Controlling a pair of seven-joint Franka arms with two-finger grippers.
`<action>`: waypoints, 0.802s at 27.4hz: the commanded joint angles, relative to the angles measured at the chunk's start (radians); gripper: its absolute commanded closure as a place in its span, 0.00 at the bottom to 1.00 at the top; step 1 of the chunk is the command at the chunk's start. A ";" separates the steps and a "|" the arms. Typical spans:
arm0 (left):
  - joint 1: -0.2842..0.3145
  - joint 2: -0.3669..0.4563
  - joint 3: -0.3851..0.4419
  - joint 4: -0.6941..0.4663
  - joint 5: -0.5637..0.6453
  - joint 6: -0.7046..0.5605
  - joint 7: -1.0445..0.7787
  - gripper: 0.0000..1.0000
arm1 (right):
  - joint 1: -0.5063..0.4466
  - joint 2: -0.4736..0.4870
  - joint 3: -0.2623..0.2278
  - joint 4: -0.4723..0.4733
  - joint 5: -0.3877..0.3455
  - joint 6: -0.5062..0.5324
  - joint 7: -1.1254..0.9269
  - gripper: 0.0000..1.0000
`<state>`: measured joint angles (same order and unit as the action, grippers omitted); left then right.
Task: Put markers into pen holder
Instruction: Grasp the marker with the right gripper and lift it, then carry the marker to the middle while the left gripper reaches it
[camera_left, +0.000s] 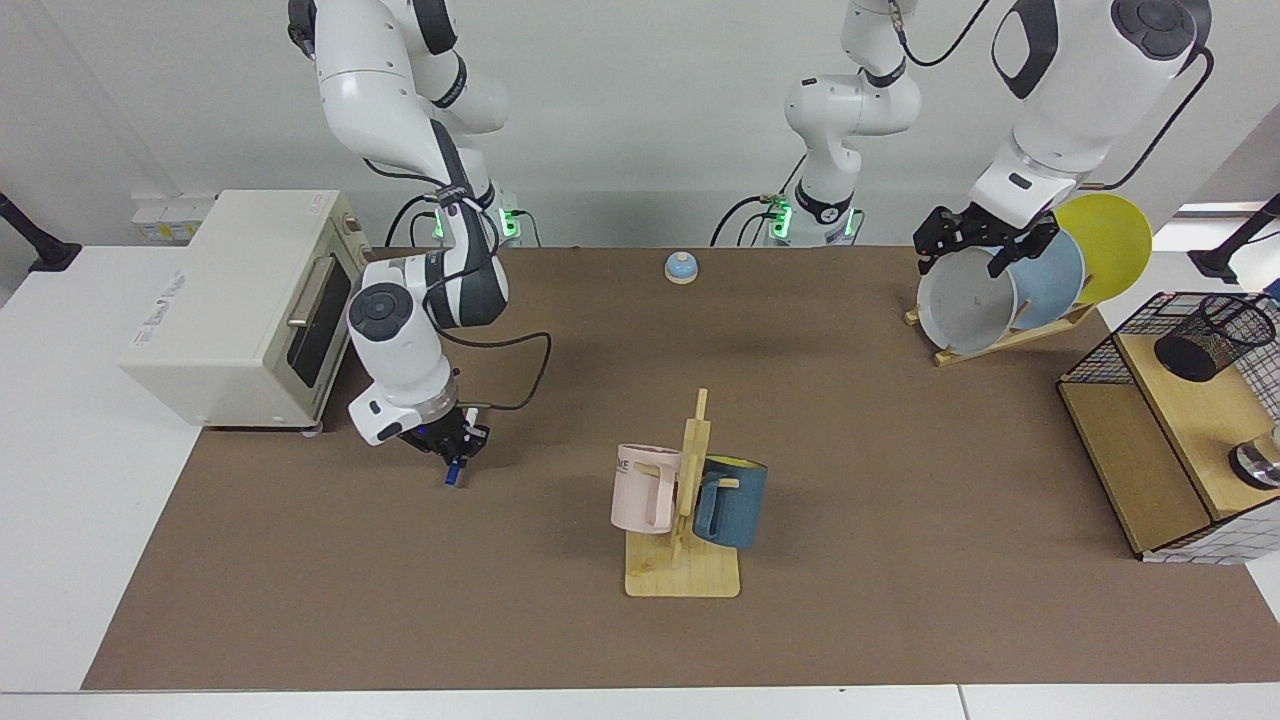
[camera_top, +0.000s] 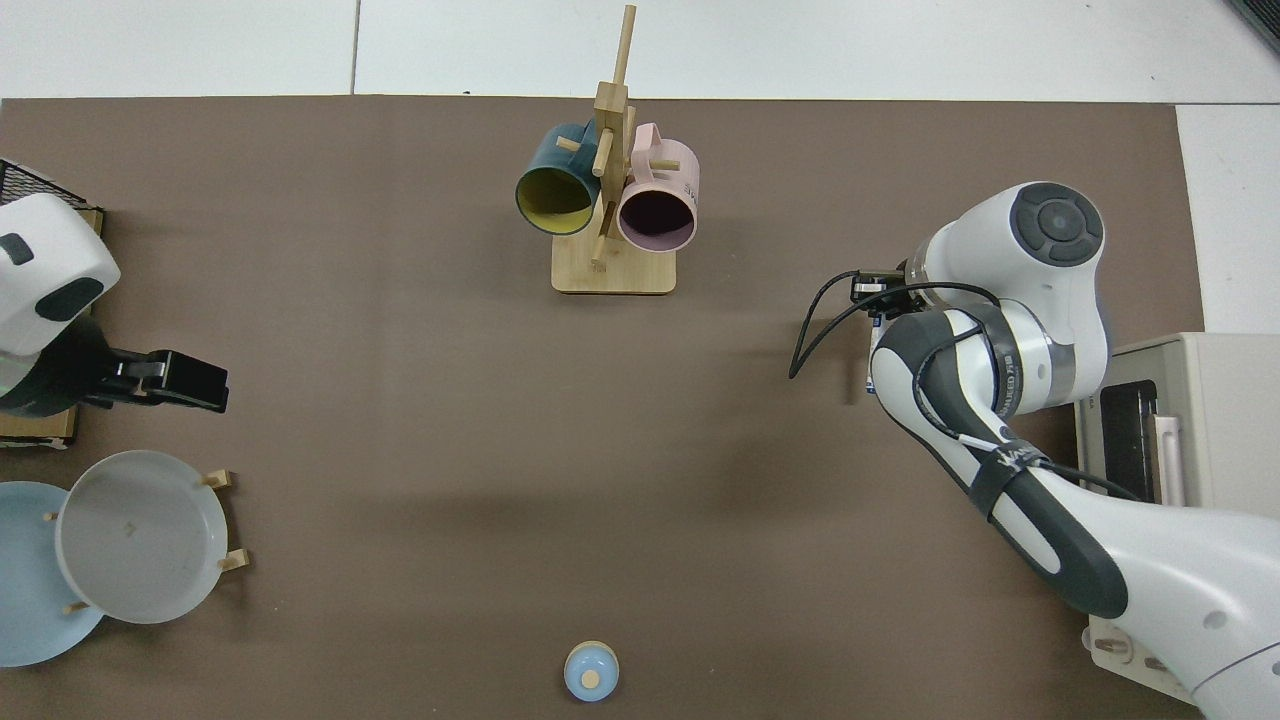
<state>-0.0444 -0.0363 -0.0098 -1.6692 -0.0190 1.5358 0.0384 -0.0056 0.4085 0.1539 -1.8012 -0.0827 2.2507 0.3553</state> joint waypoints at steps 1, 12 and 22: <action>-0.006 -0.024 -0.001 -0.006 -0.007 0.011 0.008 0.00 | -0.007 -0.054 0.030 0.028 0.011 -0.066 0.054 1.00; -0.008 -0.020 -0.006 0.035 -0.044 0.032 0.021 0.00 | -0.007 -0.116 0.118 0.183 0.032 -0.338 0.223 1.00; -0.008 -0.022 -0.048 0.034 -0.102 0.043 0.288 0.00 | -0.008 -0.163 0.188 0.246 0.082 -0.510 0.405 1.00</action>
<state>-0.0478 -0.0515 -0.0522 -1.6352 -0.0676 1.5592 0.2172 -0.0051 0.2697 0.3137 -1.5794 -0.0544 1.8036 0.6658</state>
